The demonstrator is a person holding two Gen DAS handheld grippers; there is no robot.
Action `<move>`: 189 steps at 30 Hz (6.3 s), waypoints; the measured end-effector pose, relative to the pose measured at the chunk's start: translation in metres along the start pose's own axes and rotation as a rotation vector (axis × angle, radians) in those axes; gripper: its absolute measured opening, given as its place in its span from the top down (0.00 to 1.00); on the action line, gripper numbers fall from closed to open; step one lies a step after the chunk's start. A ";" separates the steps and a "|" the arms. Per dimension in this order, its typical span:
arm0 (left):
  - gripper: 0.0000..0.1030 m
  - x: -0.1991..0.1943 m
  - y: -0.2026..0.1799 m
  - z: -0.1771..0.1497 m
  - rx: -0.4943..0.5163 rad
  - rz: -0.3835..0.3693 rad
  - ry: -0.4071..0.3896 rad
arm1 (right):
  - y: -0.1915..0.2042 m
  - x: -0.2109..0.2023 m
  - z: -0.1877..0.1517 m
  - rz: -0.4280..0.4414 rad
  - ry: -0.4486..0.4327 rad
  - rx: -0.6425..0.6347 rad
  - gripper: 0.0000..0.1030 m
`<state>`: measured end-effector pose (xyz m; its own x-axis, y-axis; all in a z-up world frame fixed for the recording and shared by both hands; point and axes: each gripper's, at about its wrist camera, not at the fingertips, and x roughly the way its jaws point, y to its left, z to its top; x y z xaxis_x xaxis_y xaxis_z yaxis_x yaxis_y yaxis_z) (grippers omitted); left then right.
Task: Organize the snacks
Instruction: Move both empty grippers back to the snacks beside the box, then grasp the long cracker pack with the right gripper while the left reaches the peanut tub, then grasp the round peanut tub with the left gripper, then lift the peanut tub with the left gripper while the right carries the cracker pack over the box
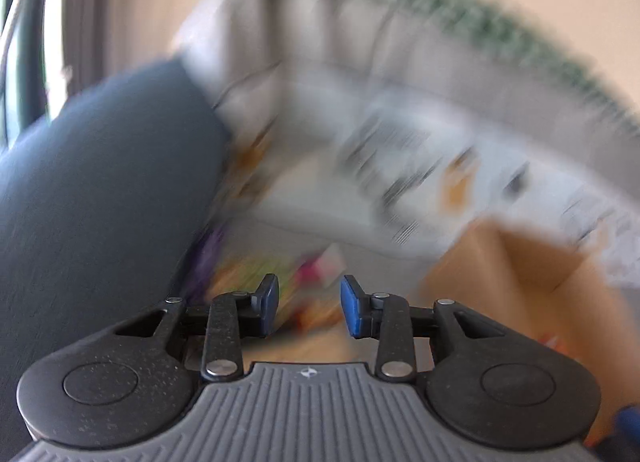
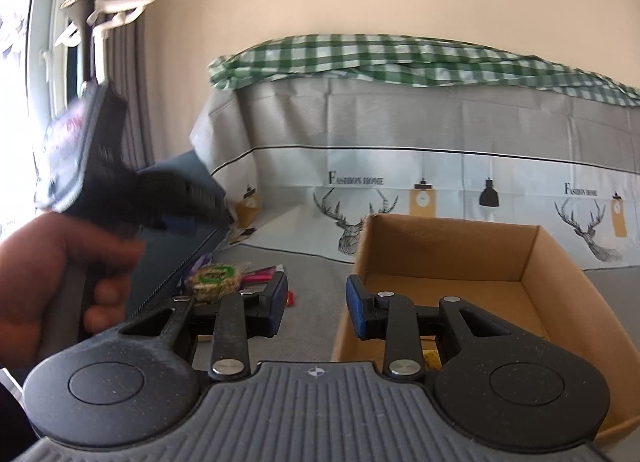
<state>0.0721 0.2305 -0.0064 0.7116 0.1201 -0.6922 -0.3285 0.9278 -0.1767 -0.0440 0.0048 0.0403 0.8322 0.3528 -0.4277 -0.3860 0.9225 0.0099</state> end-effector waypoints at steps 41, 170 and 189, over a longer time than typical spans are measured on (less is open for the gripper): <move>0.54 0.035 0.057 0.031 -0.150 -0.023 0.097 | 0.102 0.258 -0.049 0.047 0.375 0.116 0.20; 0.19 0.032 0.028 -0.027 -0.110 0.034 0.201 | 0.068 0.111 -0.096 0.195 0.477 -0.076 0.63; 0.19 0.051 0.034 -0.024 -0.133 0.055 0.258 | 0.068 0.111 -0.098 0.198 0.472 -0.085 0.63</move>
<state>0.0826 0.2602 -0.0643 0.5144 0.0597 -0.8555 -0.4531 0.8659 -0.2120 -0.0169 0.0911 -0.0954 0.4769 0.3920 -0.7867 -0.5651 0.8223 0.0671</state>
